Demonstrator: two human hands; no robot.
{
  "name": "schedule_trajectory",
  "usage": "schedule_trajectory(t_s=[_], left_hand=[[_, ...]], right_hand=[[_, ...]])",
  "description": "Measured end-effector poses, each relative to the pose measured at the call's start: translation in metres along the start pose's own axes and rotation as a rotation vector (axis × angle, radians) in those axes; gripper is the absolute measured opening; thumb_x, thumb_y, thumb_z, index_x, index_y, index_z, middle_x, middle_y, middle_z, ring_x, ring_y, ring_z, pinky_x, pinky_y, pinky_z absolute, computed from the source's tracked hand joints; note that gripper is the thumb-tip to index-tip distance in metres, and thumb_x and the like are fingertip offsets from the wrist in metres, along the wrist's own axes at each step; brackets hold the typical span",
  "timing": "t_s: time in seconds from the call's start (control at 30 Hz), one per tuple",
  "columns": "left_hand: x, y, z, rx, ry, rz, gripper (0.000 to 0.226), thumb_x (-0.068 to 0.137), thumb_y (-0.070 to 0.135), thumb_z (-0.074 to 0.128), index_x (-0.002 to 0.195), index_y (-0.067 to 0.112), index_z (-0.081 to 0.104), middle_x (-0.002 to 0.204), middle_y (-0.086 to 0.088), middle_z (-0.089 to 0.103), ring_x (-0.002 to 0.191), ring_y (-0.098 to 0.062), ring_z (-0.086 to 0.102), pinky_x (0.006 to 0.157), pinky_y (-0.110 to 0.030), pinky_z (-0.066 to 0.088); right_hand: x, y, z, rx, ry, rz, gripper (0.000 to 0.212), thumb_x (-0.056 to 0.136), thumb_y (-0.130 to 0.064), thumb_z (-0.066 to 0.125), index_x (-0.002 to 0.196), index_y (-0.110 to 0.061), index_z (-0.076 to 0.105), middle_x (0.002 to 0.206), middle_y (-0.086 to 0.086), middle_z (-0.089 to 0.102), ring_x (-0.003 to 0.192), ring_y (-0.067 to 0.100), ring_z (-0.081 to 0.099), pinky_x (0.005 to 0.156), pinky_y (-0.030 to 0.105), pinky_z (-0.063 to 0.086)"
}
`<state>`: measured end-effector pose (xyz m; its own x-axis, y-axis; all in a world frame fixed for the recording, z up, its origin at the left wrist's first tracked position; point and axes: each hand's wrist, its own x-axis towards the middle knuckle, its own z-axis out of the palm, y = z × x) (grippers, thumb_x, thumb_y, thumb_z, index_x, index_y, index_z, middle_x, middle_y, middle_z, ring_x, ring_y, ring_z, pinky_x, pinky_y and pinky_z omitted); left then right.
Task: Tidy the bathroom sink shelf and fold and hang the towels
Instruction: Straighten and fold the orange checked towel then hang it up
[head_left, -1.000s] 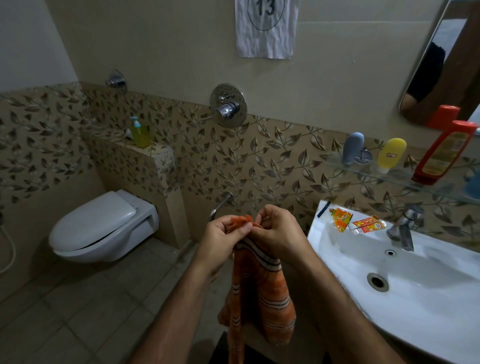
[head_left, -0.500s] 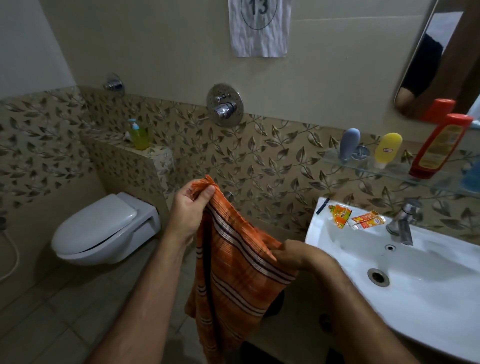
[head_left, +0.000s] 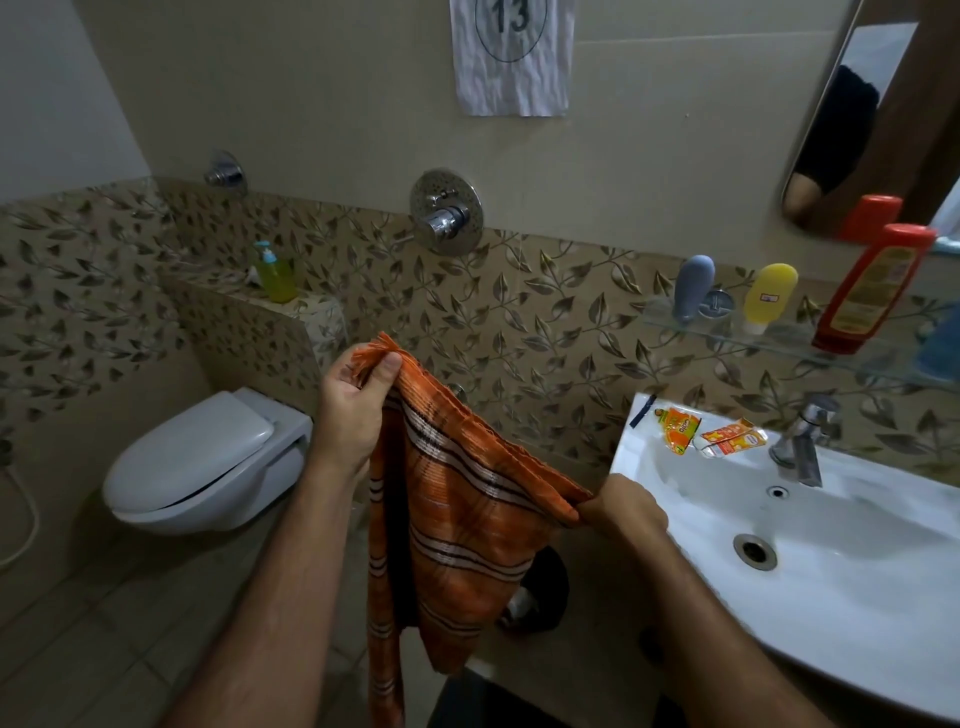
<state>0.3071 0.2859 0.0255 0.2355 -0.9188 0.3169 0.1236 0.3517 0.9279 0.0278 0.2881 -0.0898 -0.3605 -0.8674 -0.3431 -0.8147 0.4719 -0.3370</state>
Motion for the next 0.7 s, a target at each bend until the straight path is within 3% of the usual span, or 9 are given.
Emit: schedule_trajectory(t_s=[0.07,0.13,0.2,0.27,0.37,0.43,0.5,0.6,0.7], left_hand=[[0.003,-0.004,-0.007,0.027,0.026,0.0,0.013,0.079,0.032,0.07,0.085,0.021,0.066,0.08,0.005,0.071,0.08,-0.012,0.067,0.081,-0.033,0.054],[0.006,-0.009,-0.016,0.075,0.063,0.006,0.005,0.085,0.025,0.069,0.087,0.022,0.066,0.083,0.004,0.07,0.08,-0.009,0.067,0.081,-0.032,0.053],[0.011,-0.017,-0.028,0.153,0.106,0.007,0.004,0.089,0.02,0.067,0.087,0.024,0.066,0.084,0.005,0.07,0.08,-0.008,0.067,0.082,-0.033,0.053],[0.016,-0.026,-0.045,0.214,0.14,-0.026,0.002,0.089,0.023,0.068,0.087,0.025,0.069,0.088,0.002,0.071,0.087,-0.016,0.068,0.088,-0.042,0.054],[0.022,-0.038,-0.063,0.285,0.156,-0.079,0.008,0.088,0.031,0.069,0.092,0.024,0.071,0.095,-0.005,0.073,0.096,-0.028,0.068,0.091,-0.052,0.054],[0.025,-0.039,-0.065,0.332,0.189,-0.058,0.007,0.09,0.028,0.067,0.093,0.023,0.07,0.095,-0.004,0.072,0.097,-0.027,0.068,0.091,-0.048,0.054],[0.029,-0.036,-0.062,0.369,0.233,-0.02,0.007,0.092,0.025,0.065,0.096,0.021,0.068,0.091,0.0,0.07,0.092,-0.023,0.067,0.086,-0.041,0.055],[0.036,-0.033,-0.057,0.388,0.276,0.001,0.011,0.095,0.024,0.061,0.095,0.014,0.065,0.071,0.0,0.064,0.062,-0.008,0.06,0.065,-0.033,0.051],[0.041,-0.03,-0.049,0.314,0.304,-0.031,0.008,0.098,0.022,0.055,0.099,0.016,0.061,0.076,-0.003,0.067,0.054,-0.004,0.064,0.048,-0.024,0.047]], right_hand=[[0.004,0.006,-0.007,0.105,-0.136,-0.012,0.026,0.081,-0.039,0.072,0.081,-0.014,0.066,0.072,0.002,0.062,0.063,0.014,0.058,0.052,0.024,0.045],[0.004,0.009,-0.022,0.31,-0.253,-0.025,0.021,0.083,-0.027,0.068,0.077,-0.006,0.065,0.062,0.004,0.057,0.048,0.014,0.047,0.043,0.021,0.033],[-0.003,0.01,-0.044,0.487,-0.319,-0.015,0.02,0.09,-0.017,0.057,0.075,-0.004,0.064,0.055,0.005,0.052,0.039,0.011,0.036,0.039,0.021,0.025],[-0.011,0.006,-0.067,0.588,-0.347,-0.023,0.032,0.094,-0.011,0.046,0.068,-0.005,0.063,0.048,0.001,0.045,0.035,0.008,0.03,0.039,0.02,0.02],[-0.019,-0.004,-0.095,0.721,-0.384,-0.075,0.033,0.095,-0.005,0.037,0.095,-0.005,0.07,0.049,0.0,0.042,0.039,0.007,0.029,0.04,0.02,0.018],[-0.024,-0.013,-0.114,0.753,-0.377,-0.125,0.036,0.096,-0.004,0.035,0.103,-0.01,0.07,0.05,-0.001,0.042,0.039,0.006,0.03,0.04,0.019,0.017],[-0.031,-0.022,-0.133,0.758,-0.367,-0.187,0.039,0.096,-0.003,0.035,0.104,-0.015,0.071,0.05,-0.001,0.041,0.038,0.005,0.03,0.04,0.018,0.016],[-0.036,-0.032,-0.157,0.744,-0.363,-0.265,0.037,0.1,-0.007,0.036,0.105,-0.015,0.072,0.049,0.001,0.047,0.036,0.006,0.037,0.038,0.018,0.02],[-0.038,-0.04,-0.171,0.777,-0.36,-0.273,0.032,0.104,-0.013,0.035,0.113,-0.007,0.065,0.058,0.005,0.065,0.045,0.012,0.059,0.039,0.019,0.039]])
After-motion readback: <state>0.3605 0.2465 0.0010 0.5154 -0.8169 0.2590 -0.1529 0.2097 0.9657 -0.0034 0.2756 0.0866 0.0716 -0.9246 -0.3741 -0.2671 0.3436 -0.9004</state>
